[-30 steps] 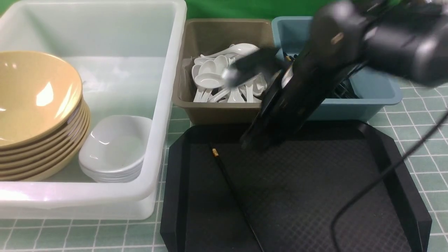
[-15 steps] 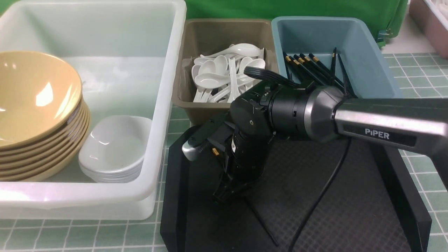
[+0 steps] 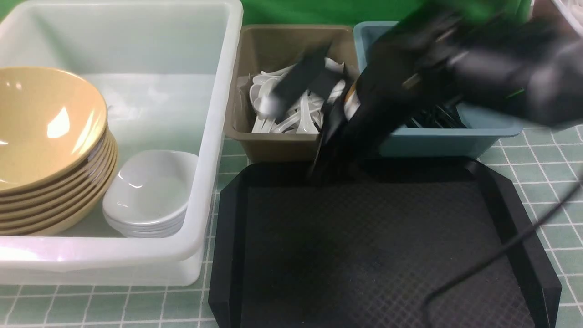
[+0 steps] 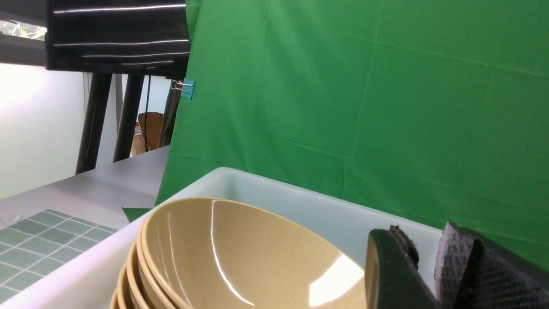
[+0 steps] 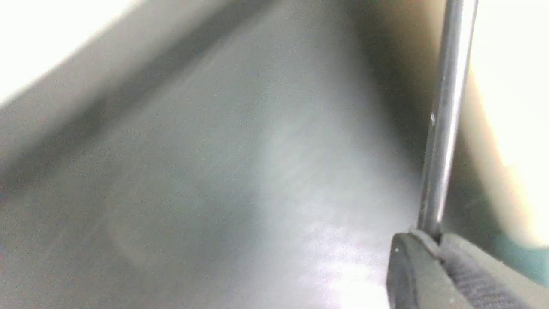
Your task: On blue table put chopsticks spoon bowls plates into blue grey white boxes.
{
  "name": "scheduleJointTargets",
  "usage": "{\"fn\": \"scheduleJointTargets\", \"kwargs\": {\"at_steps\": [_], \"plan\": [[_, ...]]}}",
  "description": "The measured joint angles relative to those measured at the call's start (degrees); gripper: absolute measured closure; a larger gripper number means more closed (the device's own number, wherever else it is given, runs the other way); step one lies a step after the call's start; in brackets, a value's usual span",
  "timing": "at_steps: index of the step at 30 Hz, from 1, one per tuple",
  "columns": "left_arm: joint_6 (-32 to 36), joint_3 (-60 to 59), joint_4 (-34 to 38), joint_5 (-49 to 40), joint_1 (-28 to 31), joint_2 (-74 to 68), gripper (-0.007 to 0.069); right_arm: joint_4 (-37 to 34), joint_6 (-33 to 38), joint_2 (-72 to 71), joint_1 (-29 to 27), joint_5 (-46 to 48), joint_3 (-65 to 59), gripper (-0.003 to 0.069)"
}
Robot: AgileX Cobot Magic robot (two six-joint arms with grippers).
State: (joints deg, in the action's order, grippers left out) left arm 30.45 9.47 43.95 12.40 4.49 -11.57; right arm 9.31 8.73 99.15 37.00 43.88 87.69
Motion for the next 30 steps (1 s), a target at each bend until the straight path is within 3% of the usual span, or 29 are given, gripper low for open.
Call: {"fn": "scheduleJointTargets", "kwargs": {"at_steps": [3,4,7,10,12,15,19,22,23,25,27,30], "plan": [[0.0,0.0,0.0,0.0,0.0,0.0,0.0494,1.2,-2.0,-2.2,-5.1,-10.0,0.1,0.0592],[0.0,0.0,0.0,0.0,0.0,0.0,0.0494,1.7,-4.6,-1.8,-9.5,-18.5,0.1,0.0592],[0.0,0.0,0.0,0.0,0.0,0.0,0.0494,2.0,-10.7,2.3,-15.7,-29.2,0.1,0.0591],[0.0,0.0,0.0,-0.1,0.0,0.0,0.0494,2.0,-14.6,7.2,-19.1,-31.5,0.1,0.0561],[0.0,0.0,0.0,-0.5,0.0,0.0,0.0494,2.1,-15.3,10.0,-20.5,-29.0,0.2,0.0522],[0.1,0.0,0.0,-1.0,0.0,0.0,0.0494,2.1,-15.5,12.1,-21.5,-19.8,1.3,0.0409],[0.9,0.0,0.0,-2.9,0.0,0.0,0.0494,2.1,-6.8,9.9,-21.6,-2.4,5.7,0.0354],[1.1,0.0,0.0,-4.7,0.0,0.0,0.0494,1.7,-2.1,5.7,-21.6,6.2,6.6,0.0379],[1.2,0.0,0.0,-6.5,0.0,0.0,0.0494,0.6,-0.2,1.2,-21.6,11.5,6.2,0.0422],[0.1,0.0,0.7,-8.6,0.0,0.0,0.0494,-1.6,1.1,-4.5,-21.6,13.1,4.4,0.0474],[-2.2,0.0,2.9,-10.8,0.0,0.0,0.0494,-8.2,4.3,-14.4,-21.6,12.0,-0.8,0.0549],[-4.1,-0.1,4.9,-11.7,0.0,0.0,0.0494,-14.3,7.7,-22.2,-21.6,8.8,-6.1,0.0595]]}}
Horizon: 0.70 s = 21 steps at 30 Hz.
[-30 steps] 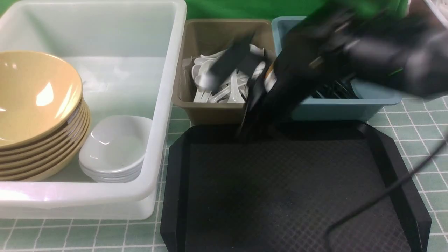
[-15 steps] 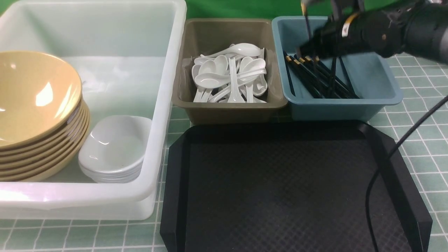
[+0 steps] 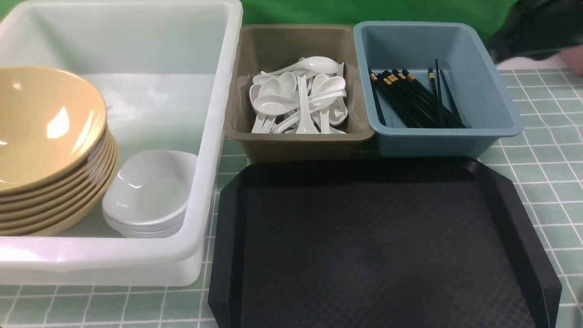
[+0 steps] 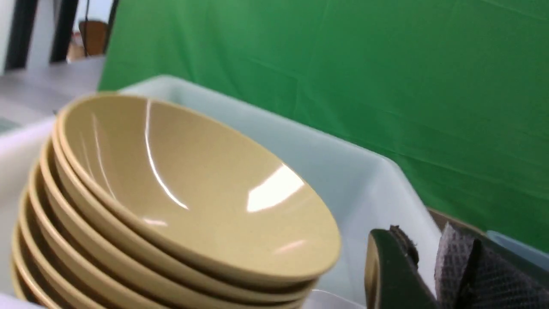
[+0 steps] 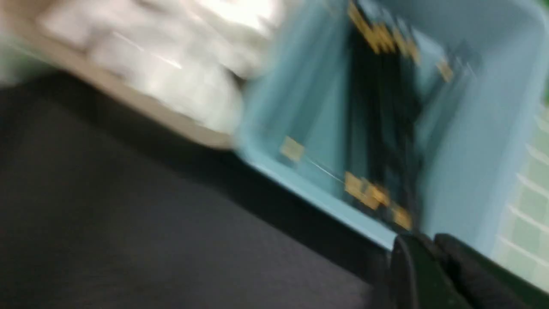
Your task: On blue table put chopsticks spoon bowls plates into blue grey white boxes.
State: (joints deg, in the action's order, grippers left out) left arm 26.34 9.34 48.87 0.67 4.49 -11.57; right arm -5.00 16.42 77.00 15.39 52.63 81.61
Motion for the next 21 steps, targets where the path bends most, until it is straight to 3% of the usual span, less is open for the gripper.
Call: {"fn": "scheduleJointTargets", "kwargs": {"at_steps": [2,4,14,17,21], "plan": [[-2.0,-0.4,3.3,1.8,0.0,0.0,0.0494,-6.7,5.3,-12.5,0.0,-9.6,-13.3,0.0624],[-2.3,-0.5,4.8,3.2,0.0,0.0,0.0494,-7.4,6.8,-17.3,0.0,-14.2,-19.0,0.0624],[-3.2,-0.5,7.2,5.5,0.0,0.0,0.0494,-8.5,9.5,-52.9,0.0,-58.2,-64.0,0.0622],[-3.2,-0.5,7.2,3.7,0.0,0.0,0.0494,-8.9,7.4,-63.2,0.0,-64.1,-74.9,0.0622],[-3.2,-0.5,7.2,1.7,0.0,0.0,0.0494,-9.1,4.8,-75.6,0.0,-64.2,-82.6,0.0622]]}}
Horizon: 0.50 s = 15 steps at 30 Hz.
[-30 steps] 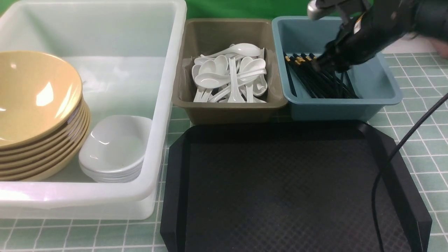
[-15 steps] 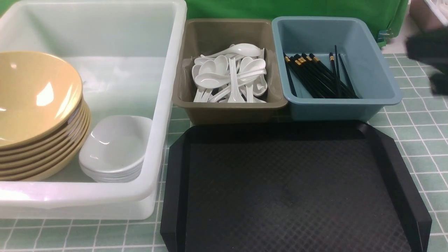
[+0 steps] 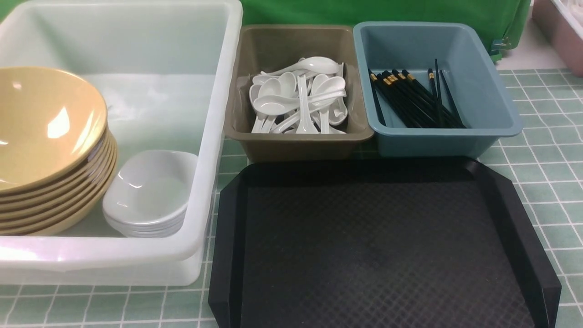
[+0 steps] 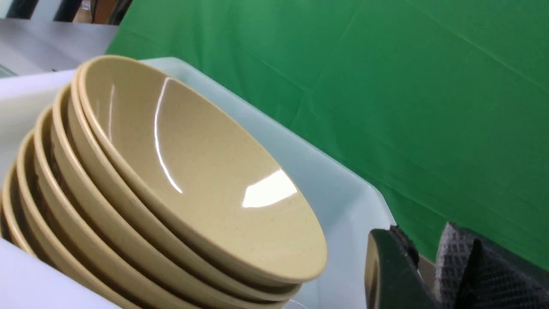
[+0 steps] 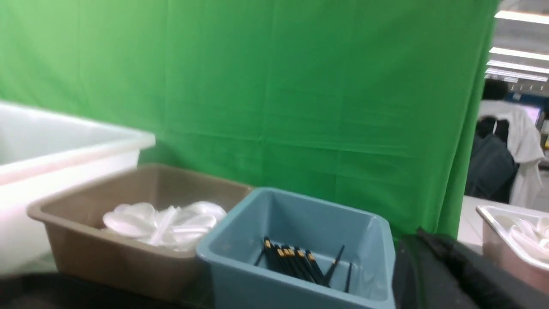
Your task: On blue table put chopsticks spoon bowls plates into blue grey white boxes.
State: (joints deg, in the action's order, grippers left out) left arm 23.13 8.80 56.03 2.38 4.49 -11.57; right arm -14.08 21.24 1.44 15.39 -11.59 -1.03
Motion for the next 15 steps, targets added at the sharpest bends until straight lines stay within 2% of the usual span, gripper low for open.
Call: {"fn": "scheduleJointTargets", "kwargs": {"at_steps": [5,12,14,15], "plan": [[0.0,-0.2,0.0,-2.4,0.0,0.0,0.0494,-0.1,-0.4,1.0,0.0,5.0,-0.4,0.0620],[0.0,-0.7,-0.1,-6.4,0.0,0.0,0.0494,-0.1,-0.4,4.4,-1.1,7.3,-0.6,0.0615],[0.0,-0.8,-0.1,-7.6,0.0,0.0,0.0494,1.1,-0.7,4.1,-2.6,7.5,-0.6,0.0615],[0.0,-1.0,-0.2,-8.8,0.0,0.0,0.0494,4.7,-2.2,3.7,-4.6,7.7,-0.6,0.0613]]}}
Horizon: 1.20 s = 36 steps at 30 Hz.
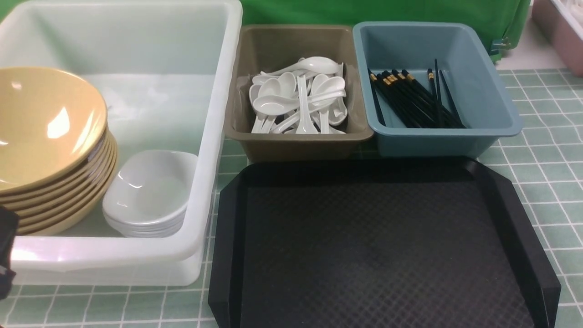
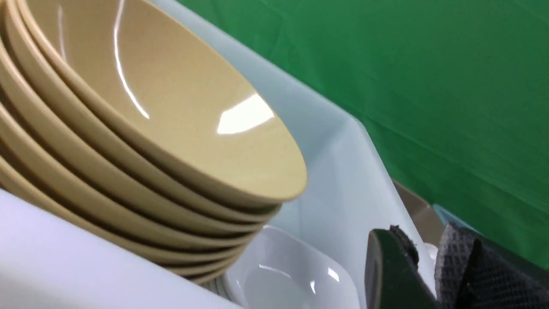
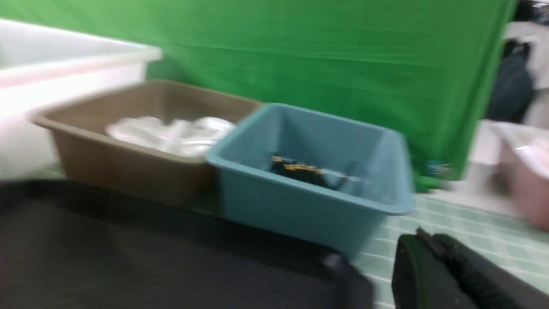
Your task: On blue table put chopsticks spoon bowls plates into blue grey white boxes.
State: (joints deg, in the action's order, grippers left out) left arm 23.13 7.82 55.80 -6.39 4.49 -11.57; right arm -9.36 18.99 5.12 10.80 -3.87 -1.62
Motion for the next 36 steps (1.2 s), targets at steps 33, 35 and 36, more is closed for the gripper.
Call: {"fn": "scheduleJointTargets", "kwargs": {"at_steps": [33,35,36], "plan": [[0.0,-0.1,-0.9,-15.8,0.0,0.0,0.0494,14.9,-20.7,-5.8,-12.5,21.9,0.1,0.0585],[0.0,-0.1,-0.9,-15.9,0.0,0.0,0.0494,14.9,-20.7,-5.8,-12.5,21.9,0.1,0.0583],[0.0,-0.1,-0.9,-16.1,-0.4,0.0,0.0494,14.9,-20.7,-5.8,-12.5,21.9,0.1,0.0582]]}}
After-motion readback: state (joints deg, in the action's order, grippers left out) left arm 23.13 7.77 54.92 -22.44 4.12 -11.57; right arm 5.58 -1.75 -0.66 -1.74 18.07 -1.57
